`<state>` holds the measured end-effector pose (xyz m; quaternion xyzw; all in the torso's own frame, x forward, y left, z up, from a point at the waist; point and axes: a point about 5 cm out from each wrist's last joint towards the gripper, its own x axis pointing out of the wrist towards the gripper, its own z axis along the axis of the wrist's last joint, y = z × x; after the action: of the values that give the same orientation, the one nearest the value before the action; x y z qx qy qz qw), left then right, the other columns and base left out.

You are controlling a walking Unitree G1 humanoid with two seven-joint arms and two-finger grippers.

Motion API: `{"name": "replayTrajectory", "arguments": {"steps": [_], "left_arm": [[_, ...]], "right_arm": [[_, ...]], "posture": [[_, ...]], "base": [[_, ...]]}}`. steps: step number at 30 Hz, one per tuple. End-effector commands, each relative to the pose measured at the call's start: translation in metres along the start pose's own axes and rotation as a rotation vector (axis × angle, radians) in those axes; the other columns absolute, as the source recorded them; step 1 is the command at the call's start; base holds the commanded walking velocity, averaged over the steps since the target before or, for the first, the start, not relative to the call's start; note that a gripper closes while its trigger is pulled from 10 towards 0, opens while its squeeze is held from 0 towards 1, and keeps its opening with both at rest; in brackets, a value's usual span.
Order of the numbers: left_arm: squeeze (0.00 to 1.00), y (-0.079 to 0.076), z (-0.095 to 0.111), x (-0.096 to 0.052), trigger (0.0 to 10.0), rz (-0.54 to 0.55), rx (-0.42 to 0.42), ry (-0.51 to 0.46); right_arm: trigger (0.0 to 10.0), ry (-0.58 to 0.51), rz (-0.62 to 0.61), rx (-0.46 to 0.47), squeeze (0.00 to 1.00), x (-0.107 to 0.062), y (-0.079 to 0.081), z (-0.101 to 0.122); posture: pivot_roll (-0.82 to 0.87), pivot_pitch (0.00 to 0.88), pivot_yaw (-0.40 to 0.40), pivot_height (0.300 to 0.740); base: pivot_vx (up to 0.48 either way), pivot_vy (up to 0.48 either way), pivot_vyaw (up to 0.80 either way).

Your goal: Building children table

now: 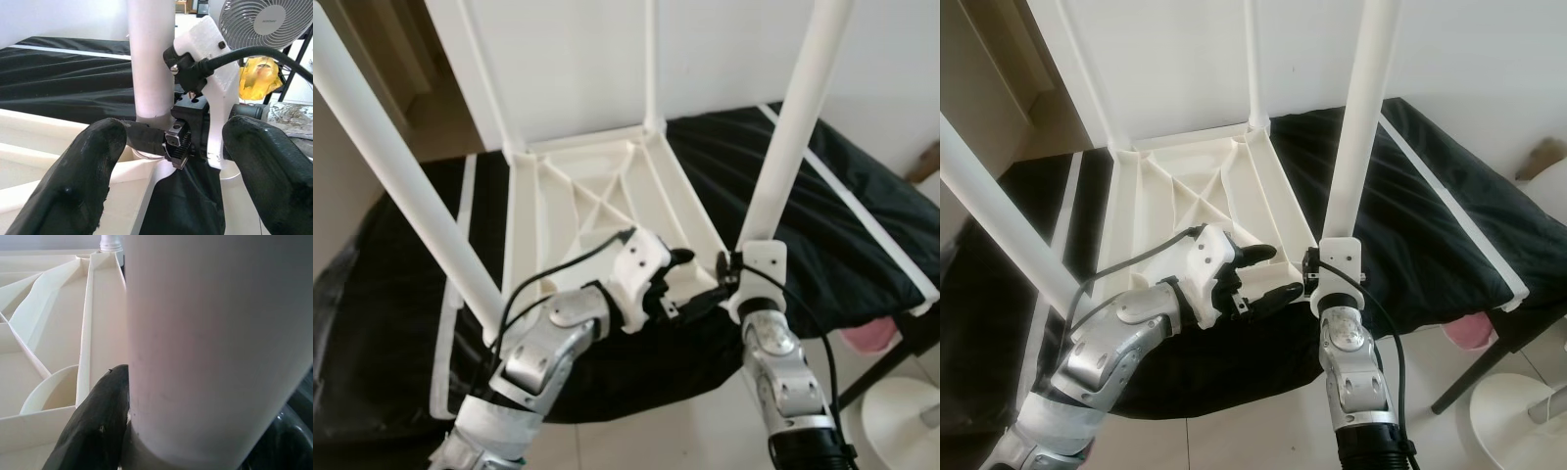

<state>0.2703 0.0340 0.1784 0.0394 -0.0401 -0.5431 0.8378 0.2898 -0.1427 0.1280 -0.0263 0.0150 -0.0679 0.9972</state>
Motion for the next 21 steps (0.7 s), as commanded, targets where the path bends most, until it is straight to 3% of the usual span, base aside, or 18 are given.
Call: {"name": "replayTrajectory", "arguments": {"steps": [1,12,13,14,21], "left_arm": [[0.0,-0.004,0.001,-0.001,10.0,-0.06,0.007,0.005],[0.0,-0.006,0.001,0.0,10.0,-0.07,0.005,0.004],[0.0,-0.006,0.001,0.0,10.0,-0.069,0.006,0.004],[0.0,-0.005,0.001,0.0,10.0,-0.067,0.007,0.003],[0.0,-0.007,0.002,0.0,10.0,-0.064,0.005,-0.001]], "right_arm": [[10.0,0.105,-0.058,0.055,0.0,-0.005,-0.007,-0.019],[10.0,0.082,-0.056,0.022,0.0,-0.007,0.0,-0.012],[10.0,0.08,-0.049,0.022,0.53,-0.006,0.0,-0.012],[10.0,0.07,-0.035,0.022,1.0,-0.006,0.001,-0.01],[10.0,-0.001,0.076,0.013,1.0,-0.008,-0.002,-0.001]], "posture": [[-0.08,0.001,0.109,0.74],[-0.09,0.0,0.111,0.74],[-0.09,0.0,0.111,0.74],[-0.09,0.0,0.111,0.74],[-0.08,0.0,0.095,0.74]], "base": [[0.0,0.0,0.0],[0.0,0.0,0.0],[0.0,0.0,0.0],[0.0,0.0,0.0],[0.0,0.0,0.0]]}}
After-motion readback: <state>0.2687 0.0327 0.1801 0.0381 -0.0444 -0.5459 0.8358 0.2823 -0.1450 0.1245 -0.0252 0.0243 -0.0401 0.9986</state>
